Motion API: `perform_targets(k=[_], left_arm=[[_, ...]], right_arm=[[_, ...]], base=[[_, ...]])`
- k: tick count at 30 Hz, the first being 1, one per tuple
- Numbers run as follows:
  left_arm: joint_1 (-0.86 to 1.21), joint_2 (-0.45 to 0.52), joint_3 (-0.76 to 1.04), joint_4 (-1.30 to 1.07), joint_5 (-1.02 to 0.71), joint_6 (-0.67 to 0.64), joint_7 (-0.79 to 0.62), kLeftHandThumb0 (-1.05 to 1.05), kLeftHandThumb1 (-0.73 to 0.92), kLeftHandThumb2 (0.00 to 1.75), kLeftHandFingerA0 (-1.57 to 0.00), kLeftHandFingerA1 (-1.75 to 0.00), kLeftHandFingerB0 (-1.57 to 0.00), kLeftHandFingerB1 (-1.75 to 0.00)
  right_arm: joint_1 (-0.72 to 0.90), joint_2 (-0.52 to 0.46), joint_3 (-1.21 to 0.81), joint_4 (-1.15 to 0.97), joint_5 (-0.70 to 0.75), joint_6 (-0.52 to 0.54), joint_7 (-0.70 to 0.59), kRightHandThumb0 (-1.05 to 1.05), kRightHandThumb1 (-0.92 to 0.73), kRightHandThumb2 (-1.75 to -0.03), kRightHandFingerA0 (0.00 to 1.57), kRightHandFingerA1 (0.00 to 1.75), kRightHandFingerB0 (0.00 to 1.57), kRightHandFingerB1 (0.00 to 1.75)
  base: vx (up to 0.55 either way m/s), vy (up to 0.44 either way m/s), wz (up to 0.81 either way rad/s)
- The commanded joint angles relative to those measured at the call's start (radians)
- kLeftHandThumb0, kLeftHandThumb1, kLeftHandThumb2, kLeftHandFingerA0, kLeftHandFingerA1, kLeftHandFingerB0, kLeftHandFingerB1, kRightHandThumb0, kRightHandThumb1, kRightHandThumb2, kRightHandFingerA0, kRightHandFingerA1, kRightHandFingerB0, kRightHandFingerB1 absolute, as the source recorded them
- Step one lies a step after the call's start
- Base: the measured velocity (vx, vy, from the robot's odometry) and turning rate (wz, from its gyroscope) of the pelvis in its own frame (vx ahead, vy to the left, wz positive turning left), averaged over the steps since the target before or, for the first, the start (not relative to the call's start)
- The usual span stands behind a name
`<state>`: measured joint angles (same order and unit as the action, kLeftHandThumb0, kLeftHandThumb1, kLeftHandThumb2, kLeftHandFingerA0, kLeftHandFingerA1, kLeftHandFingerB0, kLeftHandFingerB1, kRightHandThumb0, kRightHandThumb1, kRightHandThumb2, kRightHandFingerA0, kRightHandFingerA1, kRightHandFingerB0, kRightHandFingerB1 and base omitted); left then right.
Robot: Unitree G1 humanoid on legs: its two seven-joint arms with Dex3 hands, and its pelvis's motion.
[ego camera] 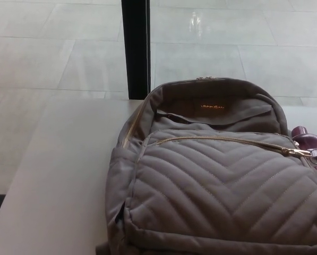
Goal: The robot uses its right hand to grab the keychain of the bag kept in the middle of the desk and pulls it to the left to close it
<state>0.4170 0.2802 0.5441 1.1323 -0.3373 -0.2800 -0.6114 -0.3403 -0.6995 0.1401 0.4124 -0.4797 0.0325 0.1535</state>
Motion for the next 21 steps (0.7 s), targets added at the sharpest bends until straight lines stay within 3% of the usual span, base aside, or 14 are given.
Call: perform_targets(k=[1,2,6,7,13,15,16,17,21], left_arm=[[0.011,0.017,-0.007,-0.012,-0.001,-0.023,0.002,-0.51,0.88,0.66,-0.61,-0.57,-0.57,-0.5],[0.01,0.018,-0.008,-0.012,-0.001,-0.02,0.005,-0.48,0.88,0.66,-0.6,-0.56,-0.56,-0.5],[-0.002,0.021,-0.003,-0.003,-0.011,-0.005,0.008,-0.46,0.86,0.65,-0.63,-0.59,-0.58,-0.52],[0.008,0.02,-0.011,-0.009,-0.001,-0.031,-0.002,-0.49,0.86,0.65,-0.62,-0.58,-0.57,-0.51],[0.006,0.024,-0.018,-0.016,0.004,-0.029,0.012,-0.5,0.85,0.65,-0.64,-0.58,-0.6,-0.51],[-0.002,0.024,-0.013,-0.017,-0.005,-0.009,0.016,-0.5,0.86,0.65,-0.64,-0.59,-0.61,-0.52],[-0.011,0.027,-0.014,-0.005,-0.003,-0.011,0.016,-0.5,0.87,0.66,-0.64,-0.59,-0.61,-0.52],[-0.013,0.029,-0.011,0.001,-0.008,-0.013,0.003,-0.5,0.88,0.66,-0.62,-0.6,-0.59,-0.52],[-0.019,0.03,-0.014,0.01,-0.002,-0.016,0.016,-0.49,0.87,0.67,-0.63,-0.58,-0.59,-0.52]], right_arm=[[0.001,0.006,0.009,-0.017,-0.019,-0.004,-0.012,-0.42,-0.55,-0.58,0.3,0.53,0.19,0.28],[0.001,0.009,0.011,-0.019,-0.02,-0.005,-0.011,-0.47,-0.43,-0.71,0.26,0.58,0.15,0.38],[0.011,0.004,0.026,-0.041,-0.033,-0.004,0.003,-0.49,-0.43,-0.71,0.22,0.54,0.14,0.38],[0.017,0.001,0.027,-0.047,-0.036,-0.001,0.006,-0.45,-0.53,-0.57,0.24,0.54,0.19,0.28],[0.037,0.011,0.004,-0.026,0.012,-0.017,0.034,-0.41,-0.54,-0.58,0.28,0.58,0.19,0.28],[0.037,0.013,0.018,-0.023,-0.012,-0.028,0.016,-0.42,-0.55,-0.57,0.38,0.58,0.2,0.28],[0.035,0.023,0.031,-0.026,-0.031,-0.025,0.002,-0.3,-0.38,-0.89,0.51,0.72,0.07,0.48],[0.034,0.027,0.04,-0.02,-0.043,-0.042,-0.015,-0.42,-0.58,-0.59,0.63,0.64,0.23,0.3],[0.034,0.049,0.047,-0.004,-0.045,-0.057,-0.042,-0.37,-0.62,-0.59,0.89,0.68,0.28,0.31]], base=[[0.0,0.0,0.0],[0.0,0.0,0.0],[0.0,0.0,0.0],[0.0,0.0,0.0],[0.0,0.0,0.0],[0.0,0.0,0.0],[0.0,0.0,0.0],[0.0,0.0,0.0],[0.0,0.0,0.0]])
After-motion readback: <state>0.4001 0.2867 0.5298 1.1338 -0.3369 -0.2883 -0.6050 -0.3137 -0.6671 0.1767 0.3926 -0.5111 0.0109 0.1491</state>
